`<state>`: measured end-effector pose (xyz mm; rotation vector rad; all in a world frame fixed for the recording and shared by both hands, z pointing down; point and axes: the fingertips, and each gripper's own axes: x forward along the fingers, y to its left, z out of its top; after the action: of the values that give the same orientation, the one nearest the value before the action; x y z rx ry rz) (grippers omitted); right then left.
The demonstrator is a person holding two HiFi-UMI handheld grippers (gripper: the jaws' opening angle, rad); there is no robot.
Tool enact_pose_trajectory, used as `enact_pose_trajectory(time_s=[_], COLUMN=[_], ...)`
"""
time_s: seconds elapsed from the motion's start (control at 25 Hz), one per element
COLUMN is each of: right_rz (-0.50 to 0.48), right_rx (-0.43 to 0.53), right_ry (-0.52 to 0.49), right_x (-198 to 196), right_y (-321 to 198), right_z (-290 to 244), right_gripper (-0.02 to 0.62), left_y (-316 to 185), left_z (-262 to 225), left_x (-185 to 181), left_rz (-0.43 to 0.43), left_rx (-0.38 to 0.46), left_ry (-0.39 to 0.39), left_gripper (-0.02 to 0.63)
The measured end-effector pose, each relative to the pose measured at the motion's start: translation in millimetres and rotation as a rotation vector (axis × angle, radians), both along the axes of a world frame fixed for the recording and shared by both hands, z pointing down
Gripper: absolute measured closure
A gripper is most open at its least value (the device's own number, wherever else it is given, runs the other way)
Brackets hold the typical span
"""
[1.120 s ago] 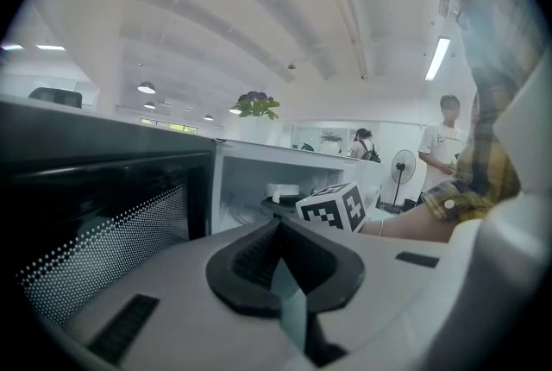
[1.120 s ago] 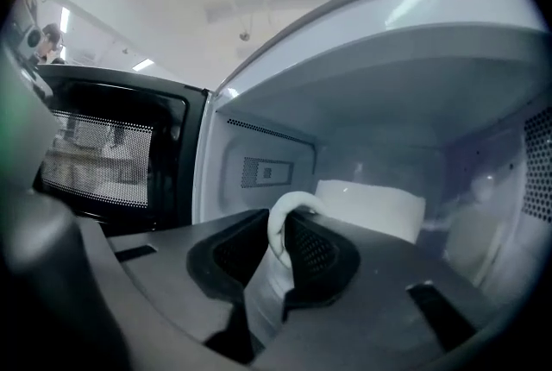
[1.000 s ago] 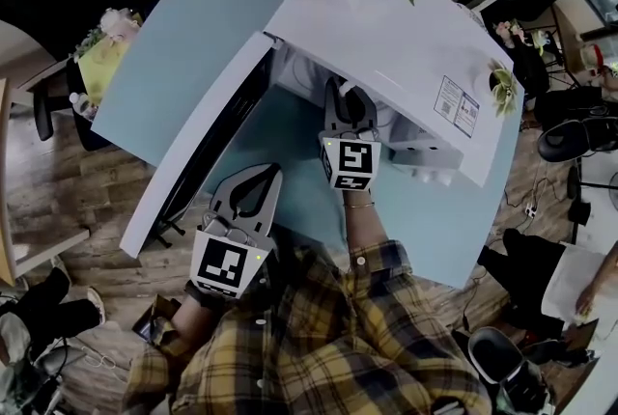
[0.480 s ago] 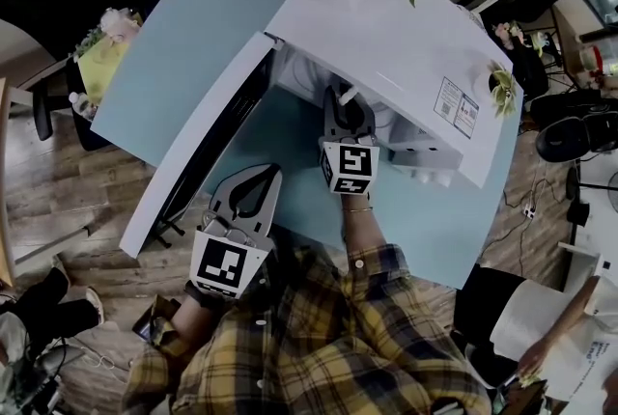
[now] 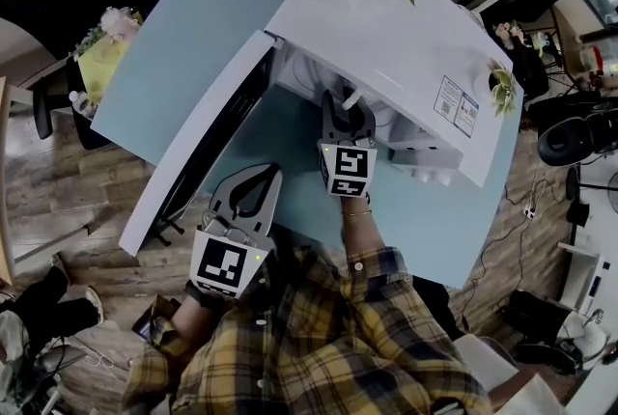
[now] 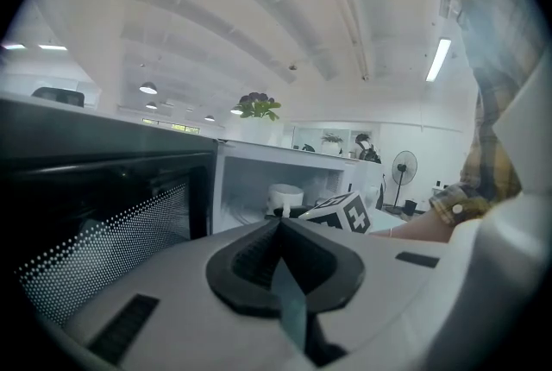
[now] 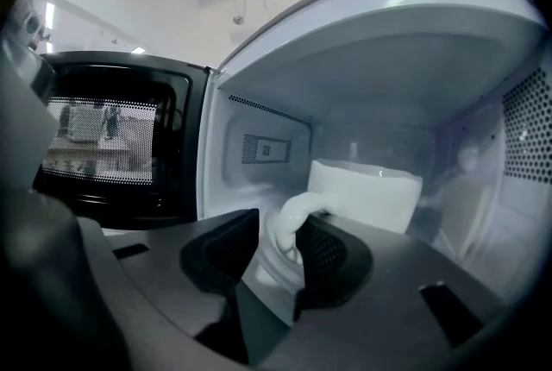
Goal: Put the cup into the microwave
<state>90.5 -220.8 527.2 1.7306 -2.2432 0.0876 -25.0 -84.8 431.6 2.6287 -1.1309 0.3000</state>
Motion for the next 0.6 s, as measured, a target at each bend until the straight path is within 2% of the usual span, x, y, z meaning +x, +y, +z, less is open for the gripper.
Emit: enact_pose_trajectory(time_s=[0.16, 0.28, 0.6], right_rz=[-0.008, -0.004, -0.056], right_rx=[0.002, 0.023, 0.107], right_ry=[0.006, 0.000, -0.092], right_x=[-4.4, -5.4, -7.1], right_y=[1.7, 2.9, 9.4], right_z=[0.6, -0.2, -6.9], right_gripper=[0.422, 0.420, 0.420], left_y=[2.0, 3.0, 6.8], left_z=[0.4, 0.7, 1.4], left_x=[-0.2, 0.0, 0.2], left_rz=[0.000, 0.001, 0.000], left_rx=[-0.004, -0.001, -0.004], left_ry=[-0.002, -0.003, -0.010], left_gripper=[0.614, 0.614, 0.614])
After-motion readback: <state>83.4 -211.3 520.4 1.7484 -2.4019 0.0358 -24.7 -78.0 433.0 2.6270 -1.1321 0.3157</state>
